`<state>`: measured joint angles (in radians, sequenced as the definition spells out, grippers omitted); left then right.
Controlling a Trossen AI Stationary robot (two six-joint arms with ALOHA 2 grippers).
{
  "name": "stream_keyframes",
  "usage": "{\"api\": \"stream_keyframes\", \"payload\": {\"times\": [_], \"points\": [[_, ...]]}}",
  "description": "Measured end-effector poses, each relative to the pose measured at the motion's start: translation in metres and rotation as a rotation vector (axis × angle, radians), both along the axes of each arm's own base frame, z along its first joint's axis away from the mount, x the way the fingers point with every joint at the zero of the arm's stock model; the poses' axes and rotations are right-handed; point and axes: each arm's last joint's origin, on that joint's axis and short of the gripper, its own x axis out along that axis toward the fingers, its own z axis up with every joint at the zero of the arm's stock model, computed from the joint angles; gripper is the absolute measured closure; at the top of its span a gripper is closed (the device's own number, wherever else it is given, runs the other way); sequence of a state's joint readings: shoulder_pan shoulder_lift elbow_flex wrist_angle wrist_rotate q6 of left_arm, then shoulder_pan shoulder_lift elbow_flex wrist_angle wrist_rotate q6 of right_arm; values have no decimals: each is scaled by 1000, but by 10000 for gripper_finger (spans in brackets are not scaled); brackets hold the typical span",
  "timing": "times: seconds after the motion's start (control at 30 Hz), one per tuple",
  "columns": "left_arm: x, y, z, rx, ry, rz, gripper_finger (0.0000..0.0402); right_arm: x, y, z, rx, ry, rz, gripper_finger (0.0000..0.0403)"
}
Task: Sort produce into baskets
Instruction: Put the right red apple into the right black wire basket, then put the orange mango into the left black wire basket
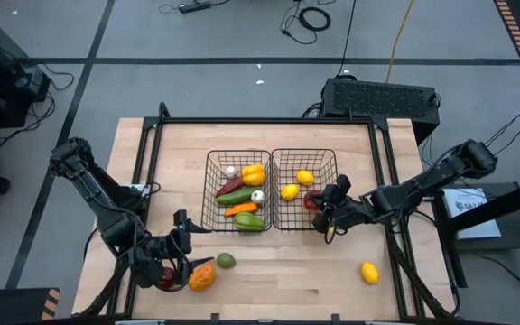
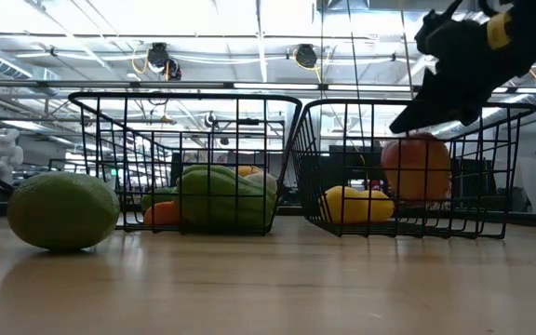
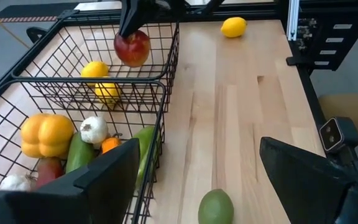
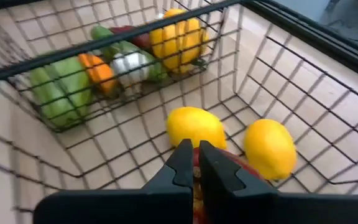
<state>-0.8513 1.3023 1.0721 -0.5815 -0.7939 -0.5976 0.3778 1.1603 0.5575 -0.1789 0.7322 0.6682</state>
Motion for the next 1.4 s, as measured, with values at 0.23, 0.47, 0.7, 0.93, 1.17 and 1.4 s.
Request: {"api": "stream_keyframes", "payload": {"times": [0.23, 0.47, 0.7, 0.93, 1.17, 1.4], "points": [[0, 0, 0, 8, -13, 16, 66, 1, -10, -1, -22, 29, -34, 399], [2, -2, -4, 1, -5, 30, 66, 1, -16, -3, -27, 49, -56, 399], [9, -9, -17, 40, 30, 31, 65, 0, -17, -4, -30, 67, -65, 389], [10, -10, -18, 15, 24, 45, 65, 1, -18, -3, -50, 69, -62, 317], [8, -11, -20, -84, 78, 34, 65, 2, -13, 20, -80, -39, 13, 273], [1, -17, -26, -309, 242, 5, 65, -4, 1, 58, -111, -148, 130, 268]]}}
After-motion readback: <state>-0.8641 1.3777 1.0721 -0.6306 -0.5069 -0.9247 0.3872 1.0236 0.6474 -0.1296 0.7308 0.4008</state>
